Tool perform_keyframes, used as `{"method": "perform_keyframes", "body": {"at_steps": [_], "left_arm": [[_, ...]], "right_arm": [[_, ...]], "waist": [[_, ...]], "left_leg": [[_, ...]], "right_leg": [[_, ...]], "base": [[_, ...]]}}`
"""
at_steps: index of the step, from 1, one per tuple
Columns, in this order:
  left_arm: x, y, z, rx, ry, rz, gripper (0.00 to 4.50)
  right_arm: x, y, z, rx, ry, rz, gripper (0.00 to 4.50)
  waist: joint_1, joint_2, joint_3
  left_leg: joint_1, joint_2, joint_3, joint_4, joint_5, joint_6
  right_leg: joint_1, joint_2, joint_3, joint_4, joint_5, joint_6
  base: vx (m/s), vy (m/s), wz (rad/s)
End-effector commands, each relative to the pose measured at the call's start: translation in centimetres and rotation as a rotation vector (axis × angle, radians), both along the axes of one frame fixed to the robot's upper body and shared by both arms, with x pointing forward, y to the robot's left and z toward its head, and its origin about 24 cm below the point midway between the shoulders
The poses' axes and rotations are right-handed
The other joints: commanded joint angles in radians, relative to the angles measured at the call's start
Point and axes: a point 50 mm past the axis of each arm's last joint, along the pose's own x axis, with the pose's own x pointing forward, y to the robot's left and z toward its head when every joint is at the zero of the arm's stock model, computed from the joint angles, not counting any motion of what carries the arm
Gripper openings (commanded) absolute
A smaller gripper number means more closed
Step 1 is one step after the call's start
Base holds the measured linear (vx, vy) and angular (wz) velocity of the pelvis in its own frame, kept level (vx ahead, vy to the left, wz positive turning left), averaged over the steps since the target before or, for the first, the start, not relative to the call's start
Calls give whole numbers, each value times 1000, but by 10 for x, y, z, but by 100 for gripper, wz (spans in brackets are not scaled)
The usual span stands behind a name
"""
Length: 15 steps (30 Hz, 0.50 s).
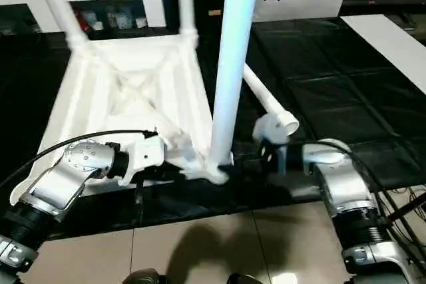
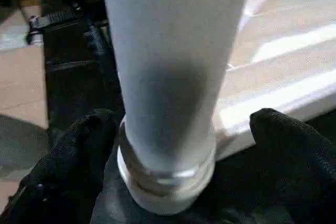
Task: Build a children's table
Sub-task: Rotate leg to tighten
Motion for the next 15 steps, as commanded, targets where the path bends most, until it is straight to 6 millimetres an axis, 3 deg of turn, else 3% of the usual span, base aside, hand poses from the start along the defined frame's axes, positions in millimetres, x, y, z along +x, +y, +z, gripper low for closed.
{"method": "perform_keyframes", "body": {"at_steps": [1, 11, 15], "left_arm": [[-9, -11, -2, 12, 10, -97, 0], [-9, -11, -2, 12, 8, -115, 0], [-9, -10, -2, 15, 8, -116, 0]], "right_arm": [[-1, 2, 0, -12, 2, 17, 418], [4, 7, -5, -22, 3, 26, 339], [3, 8, -6, -21, 12, 34, 311]], "waist": [[-6, -14, -83], [-8, -14, -82], [-8, -15, -86]], "left_leg": [[1, 88, -21, -72, -26, 119], [0, 83, -18, -72, -48, 104], [0, 84, -19, -71, -31, 109]], "right_leg": [[70, -94, 86, -57, -255, -145], [71, -94, 84, -66, -312, -125], [72, -93, 84, -60, -284, -129]], "base": [[0, 0, 0], [0, 0, 0], [0, 0, 0]]}}
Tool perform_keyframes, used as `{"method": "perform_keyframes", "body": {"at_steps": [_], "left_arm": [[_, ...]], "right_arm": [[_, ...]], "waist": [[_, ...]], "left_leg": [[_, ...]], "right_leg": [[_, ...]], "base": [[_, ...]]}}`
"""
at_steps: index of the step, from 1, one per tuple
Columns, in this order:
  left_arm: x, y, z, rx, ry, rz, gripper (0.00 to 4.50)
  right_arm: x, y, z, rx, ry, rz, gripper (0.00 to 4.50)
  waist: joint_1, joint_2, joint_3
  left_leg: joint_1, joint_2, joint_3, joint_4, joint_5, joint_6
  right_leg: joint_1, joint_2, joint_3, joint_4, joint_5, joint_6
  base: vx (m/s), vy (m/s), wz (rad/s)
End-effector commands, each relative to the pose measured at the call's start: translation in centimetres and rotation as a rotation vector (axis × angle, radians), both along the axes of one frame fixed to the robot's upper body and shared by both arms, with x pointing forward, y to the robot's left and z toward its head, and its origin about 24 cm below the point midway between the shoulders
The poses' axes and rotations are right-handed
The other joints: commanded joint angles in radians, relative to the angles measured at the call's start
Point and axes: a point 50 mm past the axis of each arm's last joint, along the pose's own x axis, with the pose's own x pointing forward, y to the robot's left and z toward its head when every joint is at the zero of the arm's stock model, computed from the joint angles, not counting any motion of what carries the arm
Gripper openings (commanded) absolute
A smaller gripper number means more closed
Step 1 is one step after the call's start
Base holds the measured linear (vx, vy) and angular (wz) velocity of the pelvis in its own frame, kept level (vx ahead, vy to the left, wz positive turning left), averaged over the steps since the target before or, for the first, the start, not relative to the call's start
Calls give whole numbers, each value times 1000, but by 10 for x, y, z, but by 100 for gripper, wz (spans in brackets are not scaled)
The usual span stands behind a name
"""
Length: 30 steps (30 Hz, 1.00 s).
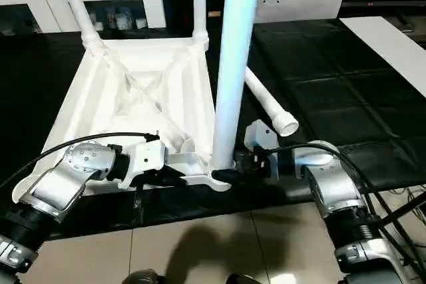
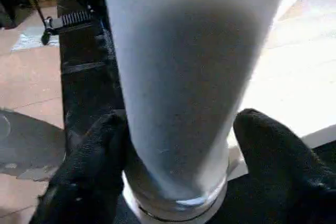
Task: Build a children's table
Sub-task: Rotate leg to tighten
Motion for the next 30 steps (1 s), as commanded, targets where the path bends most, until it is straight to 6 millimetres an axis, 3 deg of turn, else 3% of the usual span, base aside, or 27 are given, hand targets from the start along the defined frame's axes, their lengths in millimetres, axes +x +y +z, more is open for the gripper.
{"method": "perform_keyframes", "body": {"at_steps": [1, 6, 9, 13, 18, 22, 25, 30], "left_arm": [[-8, -9, -1, 8, 1, -99, 0], [-9, -9, -1, 13, 1, -100, 0], [-10, -9, -2, 15, 3, -100, 0], [-10, -9, -2, 16, 4, -98, 0], [-9, -9, -5, -10, 19, -31, 0], [-10, -13, -7, -48, 32, 17, 0], [-11, -16, -7, -72, 43, 24, 0], [-10, -15, -8, -59, 34, 24, 0]], "right_arm": [[2, 1, 0, -26, -3, -6, 311], [0, 2, -6, -35, 15, 5, 259], [-2, 2, -8, -38, 18, 10, 251], [-4, 3, -10, -35, 27, 11, 225], [-11, 12, -15, 5, 64, 18, 210], [-12, 19, -17, 46, 87, -9, 206], [-13, 22, -20, 61, 98, -23, 205], [-9, 20, -21, 65, 126, -73, 205]], "waist": [[-3, -8, -82], [-3, -9, -83], [-4, -10, -84], [-7, -10, -77], [-12, -10, -73], [-14, -13, -70], [-18, -11, -66], [-28, -7, -64]], "left_leg": [[0, 84, -20, -72, -32, 108], [-1, 83, -20, -72, -37, 104], [-1, 84, -20, -71, -35, 103], [3, 82, -18, -76, -85, 90], [9, 83, -21, -82, -132, 68], [8, 81, -20, -83, -127, 65], [12, 78, -21, -84, -159, 57], [14, 79, -25, -87, -196, 51]], "right_leg": [[72, -94, 84, -61, -283, -131], [73, -93, 83, -61, -282, -132], [73, -93, 84, -59, -269, -134], [74, -93, 83, -70, -325, -124], [73, -93, 82, -81, -391, -97], [74, -94, 81, -85, -415, -86], [72, -94, 77, -96, -479, -64], [71, -92, 75, -101, -499, -50]], "base": [[0, 0, 0], [0, 0, 0], [0, 0, 0], [0, 0, 0], [0, 0, 0], [0, 0, 0], [0, 0, 0], [0, 0, 0]]}}
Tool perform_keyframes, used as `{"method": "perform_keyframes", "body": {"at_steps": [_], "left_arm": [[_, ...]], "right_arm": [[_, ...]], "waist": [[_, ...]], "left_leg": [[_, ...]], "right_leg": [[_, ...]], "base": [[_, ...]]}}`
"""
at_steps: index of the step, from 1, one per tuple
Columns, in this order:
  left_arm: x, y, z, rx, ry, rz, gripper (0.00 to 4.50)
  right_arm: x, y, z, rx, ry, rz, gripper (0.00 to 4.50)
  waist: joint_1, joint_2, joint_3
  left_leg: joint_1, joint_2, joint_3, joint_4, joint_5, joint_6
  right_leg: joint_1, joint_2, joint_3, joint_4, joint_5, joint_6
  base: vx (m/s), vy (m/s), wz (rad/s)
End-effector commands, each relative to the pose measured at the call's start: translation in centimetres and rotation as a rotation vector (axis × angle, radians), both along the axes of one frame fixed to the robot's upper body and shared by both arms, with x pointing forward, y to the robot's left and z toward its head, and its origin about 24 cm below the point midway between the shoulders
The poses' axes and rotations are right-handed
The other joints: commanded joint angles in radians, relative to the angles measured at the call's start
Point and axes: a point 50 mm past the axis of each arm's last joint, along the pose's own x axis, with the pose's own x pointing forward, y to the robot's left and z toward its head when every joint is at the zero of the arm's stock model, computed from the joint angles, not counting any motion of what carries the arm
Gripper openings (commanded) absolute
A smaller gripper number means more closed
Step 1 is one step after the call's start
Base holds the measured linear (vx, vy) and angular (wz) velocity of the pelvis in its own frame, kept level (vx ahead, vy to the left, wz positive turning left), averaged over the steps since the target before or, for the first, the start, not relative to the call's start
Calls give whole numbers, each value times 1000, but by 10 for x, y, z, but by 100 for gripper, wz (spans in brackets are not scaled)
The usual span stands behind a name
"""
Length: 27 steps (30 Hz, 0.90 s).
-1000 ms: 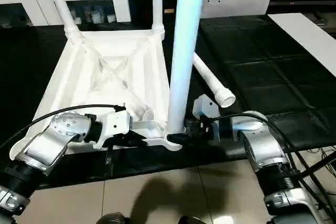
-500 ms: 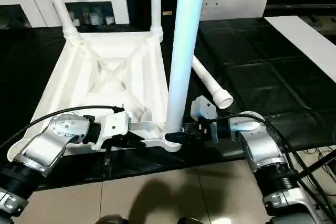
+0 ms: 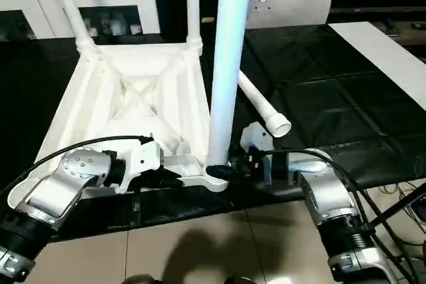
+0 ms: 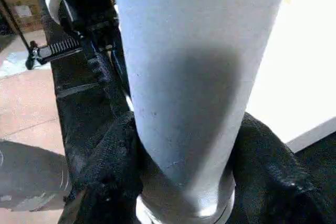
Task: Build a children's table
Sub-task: Rotate leg to tighten
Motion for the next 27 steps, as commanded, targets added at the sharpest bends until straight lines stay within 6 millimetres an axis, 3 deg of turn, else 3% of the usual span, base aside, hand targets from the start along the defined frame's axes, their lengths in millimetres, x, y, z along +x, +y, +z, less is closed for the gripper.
{"method": "perform_keyframes", "body": {"at_steps": [1, 5, 6, 10, 11, 14, 19, 27], "left_arm": [[-4, -18, 1, -25, -13, -62, 0], [-3, -17, 1, -13, -20, -65, 0], [-3, -17, 1, -6, -23, -67, 0], [-1, -15, 0, 29, -38, -85, 0], [0, -13, -1, 37, -40, -88, 0], [1, -12, 0, 38, -43, -87, 0], [2, -10, 2, 41, -50, -93, 0], [4, -9, 9, 44, -56, -105, 0]], "right_arm": [[-2, 8, -10, -17, 51, 4, 260], [0, 6, -5, -1, 35, 12, 282], [0, 5, -2, 3, 29, 23, 307], [0, -1, 6, -17, -11, 55, 334], [1, -5, 10, -64, -96, 62, 345], [1, -10, 16, -52, -105, 78, 345], [2, -14, 24, -32, -130, 93, 345], [-3, -19, 26, -12, -95, 136, 345]], "waist": [[-3, 0, -60], [-3, -1, -61], [-1, -1, -62], [6, 0, -67], [9, 0, -68], [11, -2, -65], [11, -3, -63], [13, -2, -66]], "left_leg": [[-2, 79, -27, -87, -194, 58], [-3, 77, -26, -86, -185, 58], [-2, 77, -25, -85, -180, 59], [-5, 83, -26, -85, -140, 76], [-8, 84, -26, -84, -126, 78], [-9, 82, -23, -84, -121, 86], [-7, 79, -23, -85, -155, 77], [-10, 81, -24, -83, -124, 90]], "right_leg": [[55, -93, 75, -97, -493, -53], [56, -95, 76, -97, -483, -60], [56, -95, 77, -96, -476, -61], [56, -93, 82, -81, -390, -92], [56, -96, 83, -76, -366, -98], [58, -94, 83, -76, -367, -106], [58, -95, 79, -89, -448, -76], [58, -94, 81, -80, -386, -97]], "base": [[0, 0, 0], [0, 0, 0], [0, 0, 0], [0, 0, 0], [0, 0, 0], [0, 0, 0], [0, 0, 0], [0, 0, 0]]}}
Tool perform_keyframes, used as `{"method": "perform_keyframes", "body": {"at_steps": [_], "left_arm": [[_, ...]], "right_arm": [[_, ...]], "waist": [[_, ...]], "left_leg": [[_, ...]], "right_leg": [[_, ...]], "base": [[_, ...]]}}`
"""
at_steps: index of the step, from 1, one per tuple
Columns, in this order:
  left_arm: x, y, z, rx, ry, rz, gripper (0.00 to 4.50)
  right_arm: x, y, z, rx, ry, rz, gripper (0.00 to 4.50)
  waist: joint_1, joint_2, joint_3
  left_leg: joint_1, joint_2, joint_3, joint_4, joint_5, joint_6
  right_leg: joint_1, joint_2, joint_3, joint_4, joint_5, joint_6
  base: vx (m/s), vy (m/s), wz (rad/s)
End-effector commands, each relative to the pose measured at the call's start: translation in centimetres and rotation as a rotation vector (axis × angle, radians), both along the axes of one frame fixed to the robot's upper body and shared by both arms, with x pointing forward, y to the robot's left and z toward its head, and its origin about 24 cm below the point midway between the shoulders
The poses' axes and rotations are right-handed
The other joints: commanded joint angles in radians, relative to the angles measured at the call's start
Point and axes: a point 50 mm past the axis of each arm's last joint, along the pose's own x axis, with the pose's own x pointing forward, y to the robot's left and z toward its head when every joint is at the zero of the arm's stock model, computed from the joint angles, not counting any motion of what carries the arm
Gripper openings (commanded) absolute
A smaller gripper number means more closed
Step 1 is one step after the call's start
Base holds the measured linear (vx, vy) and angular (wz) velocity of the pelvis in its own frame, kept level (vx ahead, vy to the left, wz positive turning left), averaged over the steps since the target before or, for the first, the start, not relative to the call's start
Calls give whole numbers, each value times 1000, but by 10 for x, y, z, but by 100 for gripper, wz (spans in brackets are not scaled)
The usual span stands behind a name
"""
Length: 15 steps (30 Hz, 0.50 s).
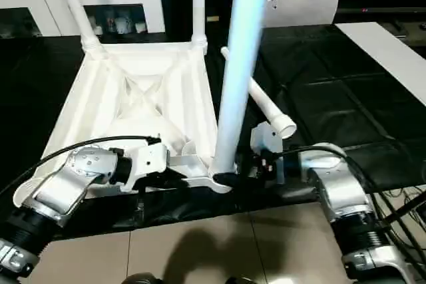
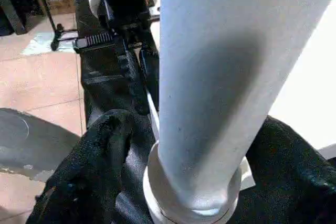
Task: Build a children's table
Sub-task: Rotate leg to tighten
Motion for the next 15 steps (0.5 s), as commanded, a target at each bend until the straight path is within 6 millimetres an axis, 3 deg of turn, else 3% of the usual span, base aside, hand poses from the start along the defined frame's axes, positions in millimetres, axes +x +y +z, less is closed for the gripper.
{"method": "perform_keyframes", "body": {"at_steps": [1, 15], "left_arm": [[1, -4, 5, 21, -18, -42, 0], [-1, -4, 7, 25, -9, -52, 0]], "right_arm": [[1, -2, 8, 15, -21, 14, 331], [6, -2, 1, 24, 27, -35, 216]], "waist": [[-2, 0, -66], [-2, 0, -65]], "left_leg": [[-5, 80, -23, -82, -121, 90], [-5, 83, -25, -84, -135, 81]], "right_leg": [[62, -94, 80, -81, -385, -100], [61, -94, 82, -80, -380, -107]], "base": [[0, 0, 0], [0, 0, 0]]}}
